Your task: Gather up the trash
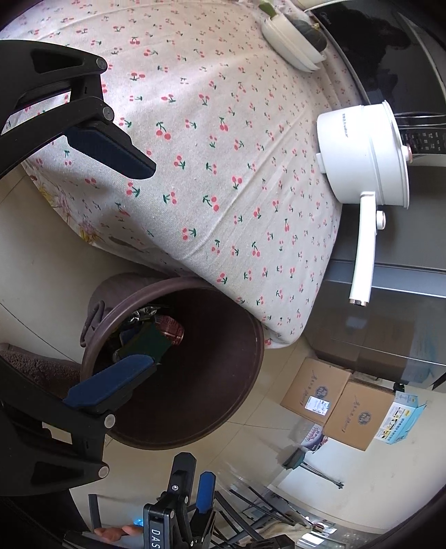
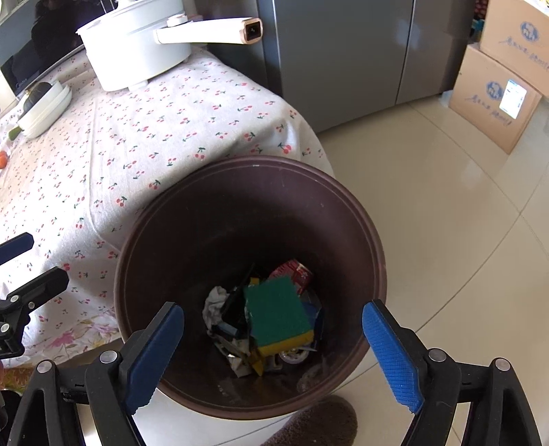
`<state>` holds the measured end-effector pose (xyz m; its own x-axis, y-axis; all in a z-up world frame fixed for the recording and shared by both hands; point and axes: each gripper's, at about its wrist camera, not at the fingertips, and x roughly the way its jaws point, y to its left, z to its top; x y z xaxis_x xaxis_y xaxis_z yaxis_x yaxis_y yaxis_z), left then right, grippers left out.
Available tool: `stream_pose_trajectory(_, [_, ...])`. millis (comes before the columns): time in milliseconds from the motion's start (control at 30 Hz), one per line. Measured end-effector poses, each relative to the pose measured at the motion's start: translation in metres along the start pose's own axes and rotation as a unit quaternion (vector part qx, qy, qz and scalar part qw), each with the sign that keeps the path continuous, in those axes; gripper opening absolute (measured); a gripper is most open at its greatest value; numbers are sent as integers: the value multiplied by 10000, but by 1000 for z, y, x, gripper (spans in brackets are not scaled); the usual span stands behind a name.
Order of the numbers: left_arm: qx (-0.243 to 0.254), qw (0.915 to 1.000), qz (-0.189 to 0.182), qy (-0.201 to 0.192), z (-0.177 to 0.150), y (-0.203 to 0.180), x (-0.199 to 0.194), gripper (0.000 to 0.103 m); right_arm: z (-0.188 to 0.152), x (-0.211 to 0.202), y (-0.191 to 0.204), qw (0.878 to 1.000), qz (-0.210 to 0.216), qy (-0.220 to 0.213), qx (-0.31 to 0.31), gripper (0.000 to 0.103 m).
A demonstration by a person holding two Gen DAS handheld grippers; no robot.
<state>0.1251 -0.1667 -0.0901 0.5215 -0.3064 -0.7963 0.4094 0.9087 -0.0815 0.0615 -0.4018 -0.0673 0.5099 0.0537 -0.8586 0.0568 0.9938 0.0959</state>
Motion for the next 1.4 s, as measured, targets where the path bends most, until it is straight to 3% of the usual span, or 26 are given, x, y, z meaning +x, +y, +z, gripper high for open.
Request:
stream_pose_trajectory(467, [-161, 9985, 442, -290, -19, 31, -52, 103, 1, -7, 31, 9997, 25, -159, -167, 89])
stream_pose_trajectory(700, [-603, 9931, 887, -481, -29, 45, -87, 103, 1, -21, 63, 9981, 17, -446, -431, 91])
stream_pose_trajectory(1000, [-948, 9759, 1743, -903, -49, 56, -140, 103, -4, -55, 110, 9902, 143, -1151, -778, 100])
stream_pose_trajectory(1167, [-1248, 9668, 1940, -1102, -59, 70, -165, 103, -13, -76, 133, 9806, -1, -1648, -1064, 101])
stream_pose_trajectory(1400, [-1360, 9608, 2007, -1348, -64, 75, -187, 103, -22, -99, 149, 9666, -68, -2229, -1262, 102])
